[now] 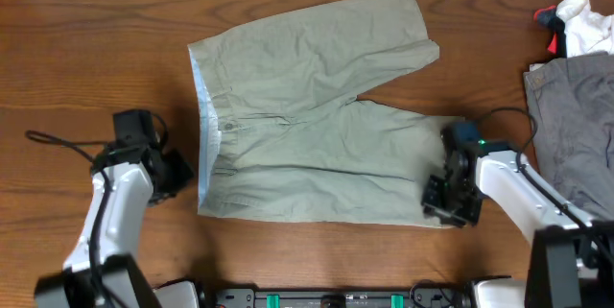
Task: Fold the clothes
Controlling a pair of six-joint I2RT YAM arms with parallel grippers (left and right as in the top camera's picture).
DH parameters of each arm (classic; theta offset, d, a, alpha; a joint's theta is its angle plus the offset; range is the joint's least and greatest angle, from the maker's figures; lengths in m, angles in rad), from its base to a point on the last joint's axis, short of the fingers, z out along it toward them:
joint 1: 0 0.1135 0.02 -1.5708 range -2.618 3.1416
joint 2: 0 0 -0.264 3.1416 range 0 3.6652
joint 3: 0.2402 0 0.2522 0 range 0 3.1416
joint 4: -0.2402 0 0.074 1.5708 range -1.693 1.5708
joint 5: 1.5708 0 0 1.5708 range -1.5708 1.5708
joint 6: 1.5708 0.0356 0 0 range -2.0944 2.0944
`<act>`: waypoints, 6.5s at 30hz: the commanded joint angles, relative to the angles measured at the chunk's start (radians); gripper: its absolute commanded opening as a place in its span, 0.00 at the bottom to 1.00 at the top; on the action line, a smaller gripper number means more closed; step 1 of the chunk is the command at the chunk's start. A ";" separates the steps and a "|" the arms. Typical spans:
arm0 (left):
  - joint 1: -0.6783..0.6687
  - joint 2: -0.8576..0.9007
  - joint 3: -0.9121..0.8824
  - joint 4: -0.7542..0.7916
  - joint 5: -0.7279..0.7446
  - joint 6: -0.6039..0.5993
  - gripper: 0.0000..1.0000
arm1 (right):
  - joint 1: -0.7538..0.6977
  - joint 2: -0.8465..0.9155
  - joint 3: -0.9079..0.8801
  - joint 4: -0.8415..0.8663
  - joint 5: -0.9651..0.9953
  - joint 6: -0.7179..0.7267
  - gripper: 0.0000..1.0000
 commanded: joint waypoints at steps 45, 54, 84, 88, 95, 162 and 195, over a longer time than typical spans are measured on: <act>-0.211 0.100 0.127 0.290 0.114 0.198 0.47 | -0.079 0.065 0.134 0.254 0.032 -0.214 0.53; -0.211 0.261 0.127 0.370 0.115 0.206 0.47 | -0.079 0.011 0.134 0.241 -0.004 -0.213 0.53; -0.212 0.361 0.126 0.425 0.142 0.205 0.06 | -0.079 0.011 0.134 0.224 -0.003 -0.213 0.47; -0.212 0.360 0.128 0.431 0.145 0.200 0.06 | -0.079 0.011 0.134 0.223 -0.003 -0.213 0.47; -0.212 0.298 0.140 0.406 0.148 0.171 0.06 | -0.079 0.011 0.134 0.223 -0.003 -0.213 0.47; -0.149 0.179 0.148 0.294 -0.065 0.174 0.06 | -0.076 0.011 0.134 0.342 -0.185 -0.284 0.22; -0.148 0.274 0.196 0.209 -0.306 0.175 0.06 | -0.076 0.359 0.133 0.433 0.039 -0.063 0.05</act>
